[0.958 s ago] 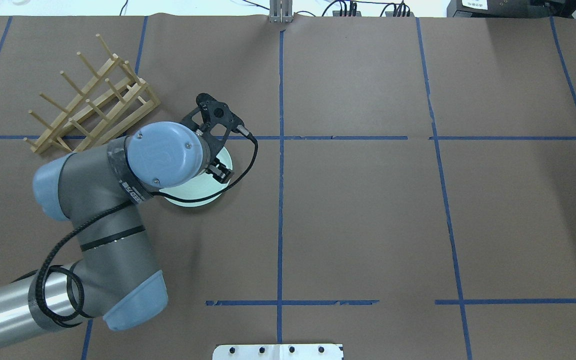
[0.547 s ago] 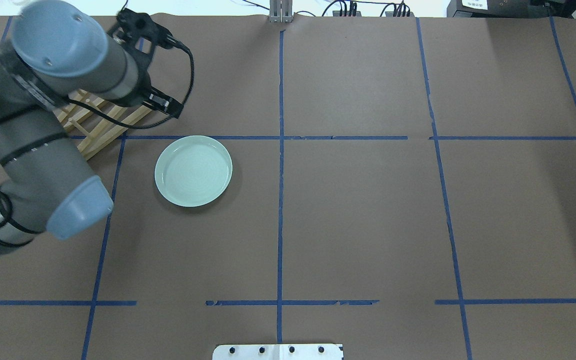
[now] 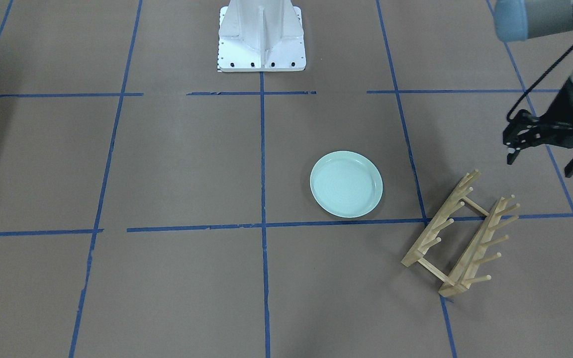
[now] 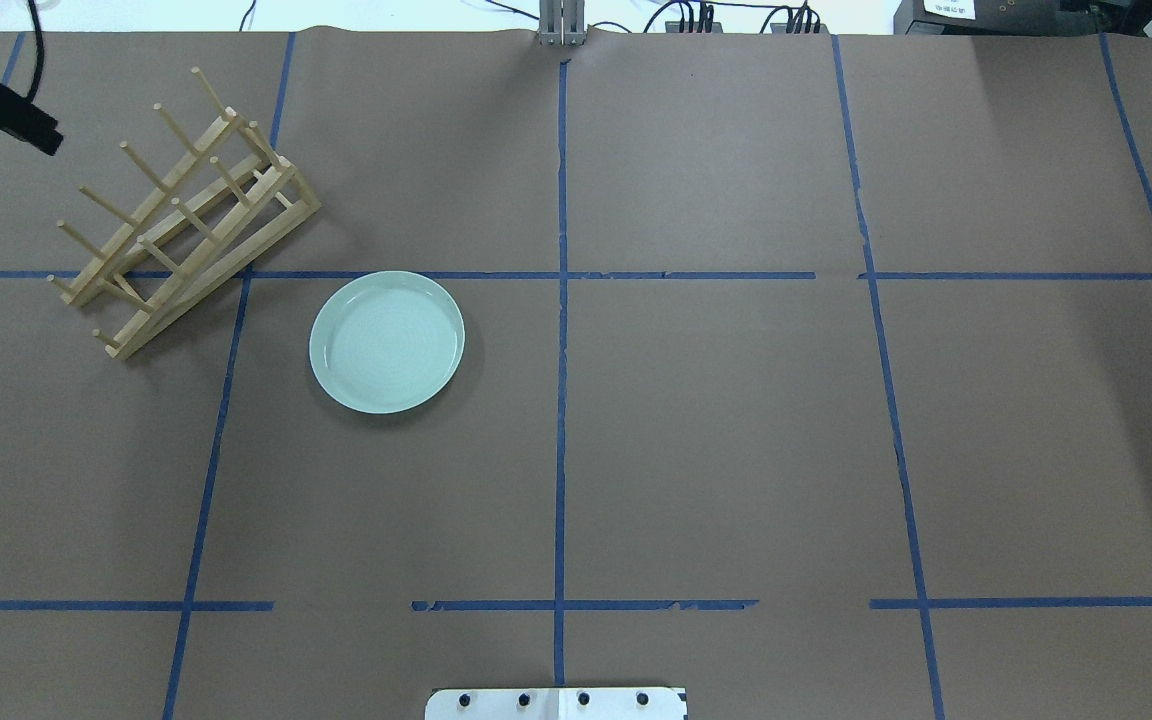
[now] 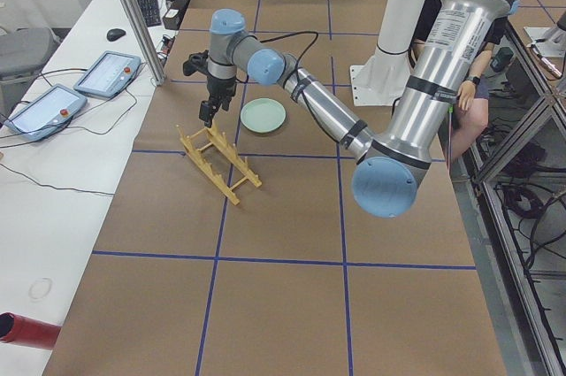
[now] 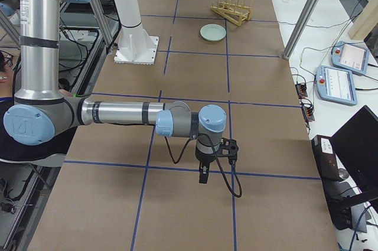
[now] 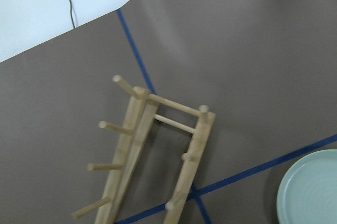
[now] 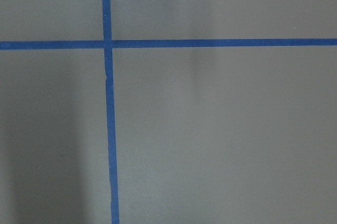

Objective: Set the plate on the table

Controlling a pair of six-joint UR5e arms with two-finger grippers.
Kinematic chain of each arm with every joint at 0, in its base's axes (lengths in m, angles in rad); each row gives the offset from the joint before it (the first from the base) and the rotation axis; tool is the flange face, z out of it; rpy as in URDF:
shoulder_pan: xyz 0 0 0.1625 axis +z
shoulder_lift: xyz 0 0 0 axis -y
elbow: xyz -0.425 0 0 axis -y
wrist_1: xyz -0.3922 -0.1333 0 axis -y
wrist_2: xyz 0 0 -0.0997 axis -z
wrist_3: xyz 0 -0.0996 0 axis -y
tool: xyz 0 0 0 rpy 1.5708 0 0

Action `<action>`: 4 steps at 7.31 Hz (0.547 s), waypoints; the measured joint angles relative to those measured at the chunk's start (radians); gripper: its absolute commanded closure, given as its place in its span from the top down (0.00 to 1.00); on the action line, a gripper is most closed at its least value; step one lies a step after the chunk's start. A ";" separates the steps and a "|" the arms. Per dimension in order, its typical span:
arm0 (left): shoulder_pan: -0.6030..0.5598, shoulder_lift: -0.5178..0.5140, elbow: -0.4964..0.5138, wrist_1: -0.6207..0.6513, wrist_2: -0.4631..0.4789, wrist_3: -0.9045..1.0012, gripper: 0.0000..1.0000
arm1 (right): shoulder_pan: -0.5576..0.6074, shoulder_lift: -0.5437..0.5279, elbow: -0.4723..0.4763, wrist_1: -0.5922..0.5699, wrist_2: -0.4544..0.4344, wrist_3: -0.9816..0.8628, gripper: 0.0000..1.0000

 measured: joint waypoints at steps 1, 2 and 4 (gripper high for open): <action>-0.089 0.075 0.042 -0.025 -0.086 0.091 1.00 | 0.000 0.000 0.000 0.000 0.000 0.000 1.00; -0.174 0.149 0.088 -0.050 -0.165 0.157 1.00 | 0.000 0.000 0.000 0.000 0.000 0.000 1.00; -0.272 0.292 0.143 -0.076 -0.200 0.265 1.00 | 0.000 0.000 0.000 0.000 0.000 0.000 1.00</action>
